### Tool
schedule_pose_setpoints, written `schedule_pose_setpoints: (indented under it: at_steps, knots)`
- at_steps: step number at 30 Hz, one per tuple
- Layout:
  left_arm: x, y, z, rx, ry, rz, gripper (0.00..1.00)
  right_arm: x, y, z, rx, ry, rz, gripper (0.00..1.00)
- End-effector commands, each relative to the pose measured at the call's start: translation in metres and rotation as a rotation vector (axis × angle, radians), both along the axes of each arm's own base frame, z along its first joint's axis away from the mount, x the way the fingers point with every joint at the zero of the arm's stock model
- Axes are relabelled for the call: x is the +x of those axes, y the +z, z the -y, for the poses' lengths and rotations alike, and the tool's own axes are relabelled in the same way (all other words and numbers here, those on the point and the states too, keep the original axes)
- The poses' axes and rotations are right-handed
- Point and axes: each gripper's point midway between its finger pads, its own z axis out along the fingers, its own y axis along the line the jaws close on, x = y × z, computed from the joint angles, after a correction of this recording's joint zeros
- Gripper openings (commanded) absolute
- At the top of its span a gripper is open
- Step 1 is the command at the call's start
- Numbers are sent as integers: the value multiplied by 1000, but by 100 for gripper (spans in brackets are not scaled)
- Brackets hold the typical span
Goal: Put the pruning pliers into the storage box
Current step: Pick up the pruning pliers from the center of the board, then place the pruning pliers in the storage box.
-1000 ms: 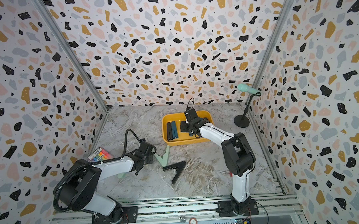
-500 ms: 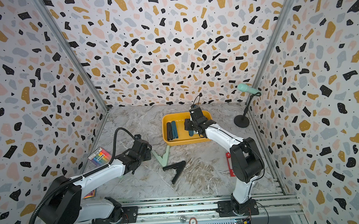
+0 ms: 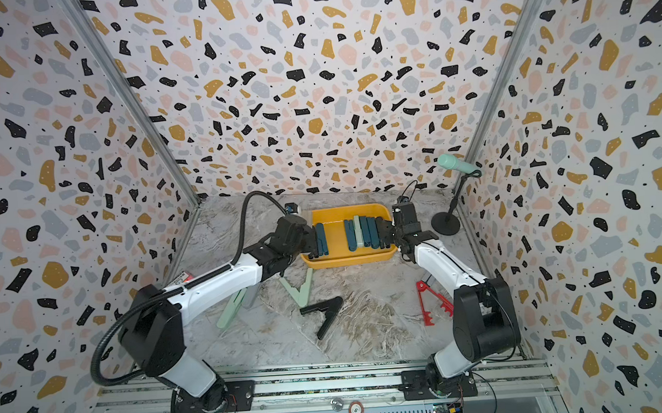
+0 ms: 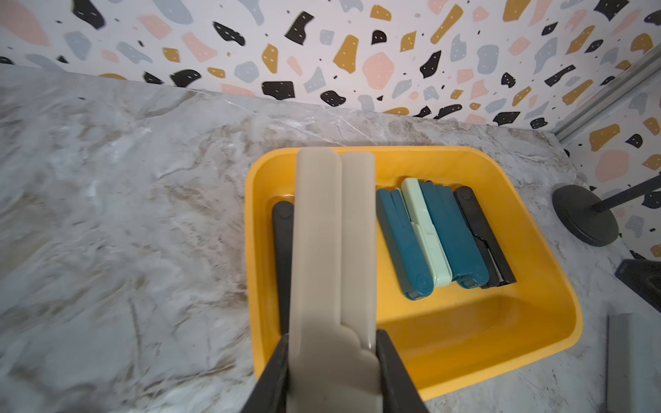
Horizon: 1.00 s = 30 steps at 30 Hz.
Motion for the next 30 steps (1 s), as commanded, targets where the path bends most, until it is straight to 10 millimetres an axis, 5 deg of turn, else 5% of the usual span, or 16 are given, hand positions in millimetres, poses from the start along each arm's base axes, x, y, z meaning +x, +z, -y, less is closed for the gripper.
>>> schedule_pose_setpoints:
  at_steps: [1, 9, 18, 30]
  knots:
    - [21, -6, 36, -40, -56, -2, 17, -5, 14, 17, 3, -19, 50, 58]
    - [61, -62, 82, -34, -67, -90, 16, -14, 4, 38, 35, -47, 49, 58]
    - [67, -107, 90, 19, -29, -162, 18, -14, -3, 49, 56, -51, 45, 59]
    - [70, -147, 85, 136, -15, -231, 37, -15, -8, 56, 78, -54, 42, 59]
